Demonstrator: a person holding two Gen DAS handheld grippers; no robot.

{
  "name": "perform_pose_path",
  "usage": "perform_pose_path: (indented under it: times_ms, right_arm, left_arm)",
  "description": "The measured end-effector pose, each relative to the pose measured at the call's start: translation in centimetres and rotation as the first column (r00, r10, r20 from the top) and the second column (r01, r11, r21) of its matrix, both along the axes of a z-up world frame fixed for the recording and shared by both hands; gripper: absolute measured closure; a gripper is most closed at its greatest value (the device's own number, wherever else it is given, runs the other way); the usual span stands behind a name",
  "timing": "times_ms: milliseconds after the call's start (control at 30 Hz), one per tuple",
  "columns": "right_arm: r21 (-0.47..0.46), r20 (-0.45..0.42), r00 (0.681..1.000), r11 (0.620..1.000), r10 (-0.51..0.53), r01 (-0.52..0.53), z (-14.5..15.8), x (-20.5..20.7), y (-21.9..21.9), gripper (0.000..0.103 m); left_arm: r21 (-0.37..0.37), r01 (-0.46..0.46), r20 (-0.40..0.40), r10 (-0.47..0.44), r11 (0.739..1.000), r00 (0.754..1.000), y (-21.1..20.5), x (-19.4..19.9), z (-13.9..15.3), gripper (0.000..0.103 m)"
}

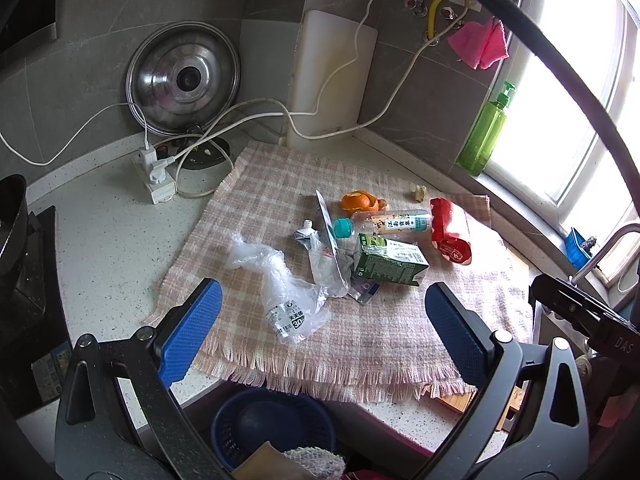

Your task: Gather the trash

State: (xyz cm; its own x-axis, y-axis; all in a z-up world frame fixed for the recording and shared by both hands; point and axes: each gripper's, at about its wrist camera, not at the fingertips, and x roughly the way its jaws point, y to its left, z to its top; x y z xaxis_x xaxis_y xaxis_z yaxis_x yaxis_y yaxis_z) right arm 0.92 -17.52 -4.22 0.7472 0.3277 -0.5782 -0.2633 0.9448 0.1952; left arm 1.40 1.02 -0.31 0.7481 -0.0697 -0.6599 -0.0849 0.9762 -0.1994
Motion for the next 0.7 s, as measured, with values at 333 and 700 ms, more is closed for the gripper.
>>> perform_pose_path:
  times_ms: [333,700]
  right_arm:
    - [0.006,-0.003,1.0,1.0,0.0,0.0,-0.11,0.07,0.11,0.0]
    - [0.007,-0.009,1.0,1.0,0.001,-0.001,-0.24,0.23,0.12,0.0]
  left_arm:
    - [-0.002,-0.001,0.0,0.001,1.0,1.0,0.02,-0.02,0.03,0.0]
    - [-0.006,-0.001,-0.003,0.001,1.0,1.0,0.15,0.03,0.03,0.0]
